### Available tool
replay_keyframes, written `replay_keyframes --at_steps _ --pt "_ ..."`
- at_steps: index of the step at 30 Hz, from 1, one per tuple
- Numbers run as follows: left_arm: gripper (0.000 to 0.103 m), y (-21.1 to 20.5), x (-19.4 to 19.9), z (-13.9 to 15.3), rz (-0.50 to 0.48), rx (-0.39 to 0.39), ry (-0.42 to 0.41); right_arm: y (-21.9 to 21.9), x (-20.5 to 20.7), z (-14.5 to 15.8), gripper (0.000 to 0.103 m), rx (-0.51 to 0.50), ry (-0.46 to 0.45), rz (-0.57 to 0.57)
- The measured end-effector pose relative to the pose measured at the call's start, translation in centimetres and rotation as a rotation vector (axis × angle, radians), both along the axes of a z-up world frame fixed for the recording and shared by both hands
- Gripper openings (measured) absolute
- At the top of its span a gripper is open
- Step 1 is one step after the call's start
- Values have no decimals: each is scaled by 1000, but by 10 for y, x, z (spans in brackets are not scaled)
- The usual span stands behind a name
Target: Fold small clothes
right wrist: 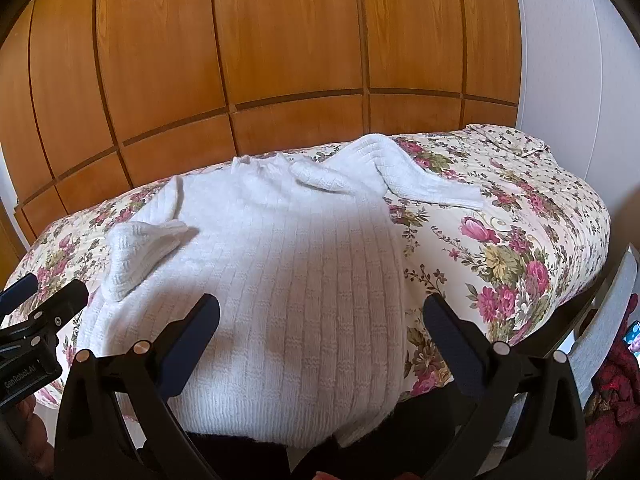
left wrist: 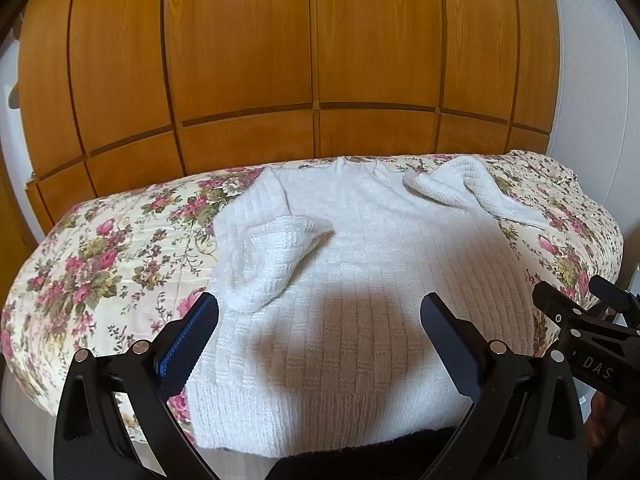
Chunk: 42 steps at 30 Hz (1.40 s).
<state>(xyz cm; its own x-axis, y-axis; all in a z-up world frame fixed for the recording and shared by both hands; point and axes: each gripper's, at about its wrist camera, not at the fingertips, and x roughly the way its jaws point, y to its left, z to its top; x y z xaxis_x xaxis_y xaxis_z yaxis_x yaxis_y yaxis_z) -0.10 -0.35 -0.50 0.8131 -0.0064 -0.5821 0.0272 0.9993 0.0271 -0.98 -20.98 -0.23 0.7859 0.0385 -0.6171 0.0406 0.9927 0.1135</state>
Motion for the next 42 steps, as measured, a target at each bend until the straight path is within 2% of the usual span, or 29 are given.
replay_keyframes --at_steps 42 --pt "100 3 6 -6 -2 -26 38 1 7 -7 101 11 55 12"
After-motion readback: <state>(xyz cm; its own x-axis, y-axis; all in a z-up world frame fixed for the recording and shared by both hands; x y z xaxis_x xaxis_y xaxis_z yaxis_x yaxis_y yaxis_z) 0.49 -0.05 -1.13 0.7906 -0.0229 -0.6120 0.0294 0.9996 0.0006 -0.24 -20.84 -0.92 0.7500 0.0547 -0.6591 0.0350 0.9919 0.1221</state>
